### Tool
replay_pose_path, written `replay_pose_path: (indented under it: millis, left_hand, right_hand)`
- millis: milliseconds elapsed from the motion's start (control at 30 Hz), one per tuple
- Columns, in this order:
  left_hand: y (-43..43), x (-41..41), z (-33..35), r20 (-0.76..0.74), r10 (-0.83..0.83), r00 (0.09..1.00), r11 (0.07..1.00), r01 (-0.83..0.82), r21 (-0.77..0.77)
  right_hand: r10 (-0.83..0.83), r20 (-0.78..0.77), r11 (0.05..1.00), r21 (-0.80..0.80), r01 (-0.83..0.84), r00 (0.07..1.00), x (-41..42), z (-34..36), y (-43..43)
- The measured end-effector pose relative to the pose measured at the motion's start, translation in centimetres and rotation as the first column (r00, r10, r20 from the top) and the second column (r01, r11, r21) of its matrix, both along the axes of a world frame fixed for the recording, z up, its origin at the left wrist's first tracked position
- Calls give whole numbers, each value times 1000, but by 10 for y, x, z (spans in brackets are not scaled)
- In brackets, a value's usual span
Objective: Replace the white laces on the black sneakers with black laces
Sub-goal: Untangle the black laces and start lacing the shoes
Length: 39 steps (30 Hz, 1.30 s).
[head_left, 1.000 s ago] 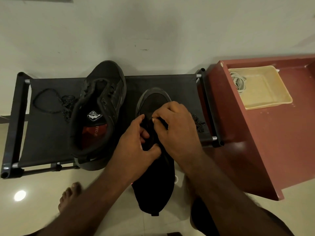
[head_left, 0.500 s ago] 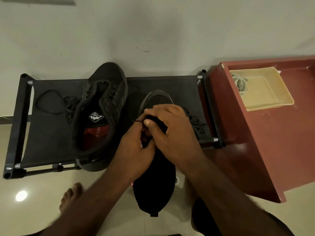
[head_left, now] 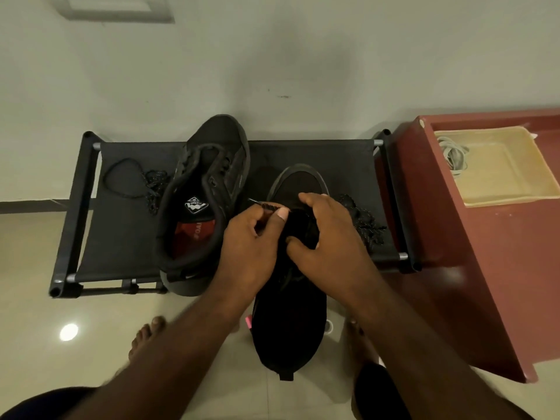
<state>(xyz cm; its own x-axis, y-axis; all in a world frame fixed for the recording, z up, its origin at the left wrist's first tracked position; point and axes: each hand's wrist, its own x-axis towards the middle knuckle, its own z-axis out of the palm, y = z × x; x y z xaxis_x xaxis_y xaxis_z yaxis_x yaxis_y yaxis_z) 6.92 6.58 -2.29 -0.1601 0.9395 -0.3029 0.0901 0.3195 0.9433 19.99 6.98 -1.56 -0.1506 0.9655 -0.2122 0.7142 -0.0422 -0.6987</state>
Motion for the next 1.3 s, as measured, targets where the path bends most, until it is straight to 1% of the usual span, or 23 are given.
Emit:
replay_pose_path:
  millis: [100,167,233,300,333,367,400,433,467,567,600,667,767,833,900,933,967,1000,1033,1067,1133,1233,1300]
  left_hand:
    - [3,4,10,10,59,998,998,-60,23]
    - [6,5,23,256,84,963,996,-90,14]
    - [11,-3,39,580,106,808,993,-113,-23]
    - [15,-17,48,627,101,773,994,-102,-34]
    - [15,-24,49,466,59,883,998,-60,-12]
    - [14,-30,45,134,-20,991,1000,18,14]
    - [11,-33,40,-265,-114,958,992,123,16]
    - [8,-34,34,-541,-207,815,972,235,-17]
    - [4,-33,28,-676,-291,677,943,321,-86]
    - [-1,-23,15,-747,-520,414,834,436,-338]
    - [-1,-23,13,-758,-525,388,827,443,-346]
    - [2,-25,14,-754,-427,498,874,441,-204]
    - [7,-26,35,-500,-224,837,948,305,86]
    - [8,-25,52,87,-164,983,974,148,171]
    - [9,-28,67,707,-141,694,988,55,142]
    - [10,-29,74,807,-111,581,993,35,111]
    - [9,-29,77,791,-65,609,997,14,71]
    - [7,-29,77,636,-41,770,998,6,57]
    - [5,-29,71,304,-43,952,997,20,79]
    - [3,-29,64,-124,-59,991,991,74,113]
    - [-1,-26,48,-618,-200,760,959,282,36]
    - [-1,-19,30,-752,-507,421,846,410,-341]
    - [1,-17,25,-742,-571,352,808,402,-431]
  right_hand:
    - [7,8,1000,2,-7,1000,3,-1,1]
    - [9,5,1000,3,-9,1000,3,0,3]
    - [4,-5,1000,8,-4,1000,2,-2,4]
    - [-1,-11,1000,5,1,1000,1,-3,6]
    - [-2,-12,1000,5,2,1000,1,-4,6]
    - [-2,-11,1000,8,2,1000,0,-6,6]
    - [-1,-7,1000,11,2,1000,-1,-7,7]
    - [-3,-2,1000,9,3,1000,-2,-7,6]
    - [-5,7,1000,8,5,1000,-3,-7,6]
    - [-16,44,1000,19,15,999,-6,-7,6]
    - [-19,52,1000,18,18,998,-7,-7,6]
    - [-16,67,1000,17,15,998,-6,-6,6]
    - [-2,95,1000,5,1,996,-5,-4,5]
    - [-14,73,1000,-9,15,997,-6,-3,4]
    - [-33,24,999,-4,33,999,-8,-2,4]
    - [-40,6,999,4,40,999,-8,-3,4]
    - [-42,-6,999,6,42,999,-8,-4,4]
    - [-37,-11,999,10,37,999,-7,-5,4]
    - [-30,-9,999,15,30,1000,-7,-7,5]
    - [-21,-2,1000,15,21,1000,-6,-8,5]
    - [-1,6,1000,2,1,1000,-5,-10,6]
    - [7,-3,1000,8,-7,1000,-4,-13,6]
    - [14,-11,999,31,-13,1000,-2,-15,6]
